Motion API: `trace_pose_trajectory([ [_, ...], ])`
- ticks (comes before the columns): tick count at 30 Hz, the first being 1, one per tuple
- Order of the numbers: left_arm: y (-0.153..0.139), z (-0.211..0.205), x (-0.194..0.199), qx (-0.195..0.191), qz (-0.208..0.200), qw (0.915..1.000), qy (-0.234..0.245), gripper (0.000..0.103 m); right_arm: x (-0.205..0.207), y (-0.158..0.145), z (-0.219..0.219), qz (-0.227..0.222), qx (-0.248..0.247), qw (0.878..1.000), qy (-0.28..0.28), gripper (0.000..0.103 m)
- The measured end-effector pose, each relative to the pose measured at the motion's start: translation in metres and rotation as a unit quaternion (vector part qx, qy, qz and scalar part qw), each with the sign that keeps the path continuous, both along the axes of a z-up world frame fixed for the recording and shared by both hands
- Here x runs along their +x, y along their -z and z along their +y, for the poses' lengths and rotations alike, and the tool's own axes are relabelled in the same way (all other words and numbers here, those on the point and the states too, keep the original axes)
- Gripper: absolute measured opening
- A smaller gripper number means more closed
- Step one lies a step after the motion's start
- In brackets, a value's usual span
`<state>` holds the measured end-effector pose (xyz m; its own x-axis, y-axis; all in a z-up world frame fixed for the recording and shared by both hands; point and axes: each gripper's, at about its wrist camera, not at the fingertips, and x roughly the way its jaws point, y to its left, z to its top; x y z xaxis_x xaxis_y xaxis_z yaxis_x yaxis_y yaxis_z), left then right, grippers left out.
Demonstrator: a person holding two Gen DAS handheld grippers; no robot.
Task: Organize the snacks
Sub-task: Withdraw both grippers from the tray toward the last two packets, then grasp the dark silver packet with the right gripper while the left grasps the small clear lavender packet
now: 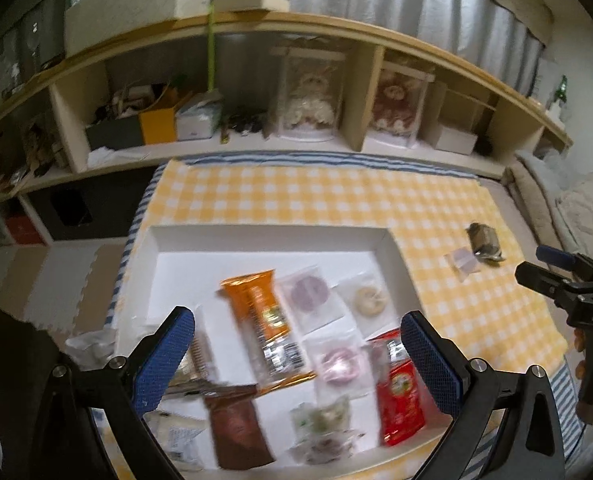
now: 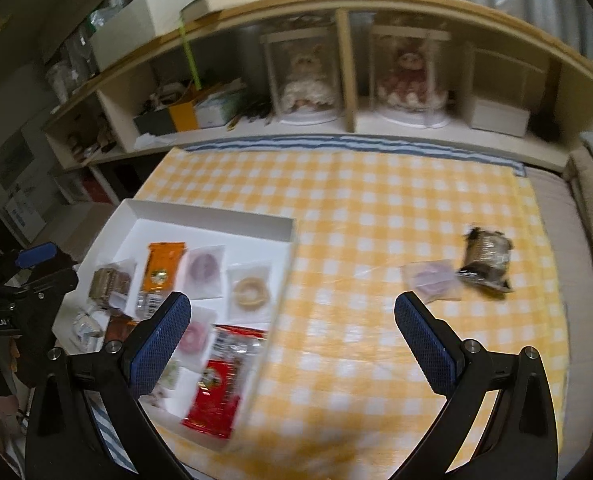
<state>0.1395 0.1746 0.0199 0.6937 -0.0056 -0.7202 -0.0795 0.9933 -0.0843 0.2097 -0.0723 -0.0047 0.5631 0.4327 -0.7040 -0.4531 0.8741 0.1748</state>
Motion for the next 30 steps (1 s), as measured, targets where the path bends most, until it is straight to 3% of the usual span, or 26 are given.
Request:
trace_pose_trajectory([
  [10,0.013,-0.057,0.045,-0.014,-0.007,0.9986,0.051,0.103,0.020,0.002,-0.075,-0.014,-0.008,0.998,0.057,0.103],
  [19,0.037,-0.127,0.115,-0.023,-0.009,0.9922,0.122,0.103,0.045,0.021,-0.145,-0.013,0.006,0.992,0.122,0.103],
  [25,0.070,-0.183,0.172,-0.008,0.005,0.9830,0.183,0.103,0.072,0.047,-0.185,0.006,0.033,0.984,0.174,0.103],
  [30,0.109,-0.224,0.226,0.031,0.039,0.9653,0.256,0.103,0.098,0.068,-0.201,0.029,0.046,0.978,0.199,0.103],
])
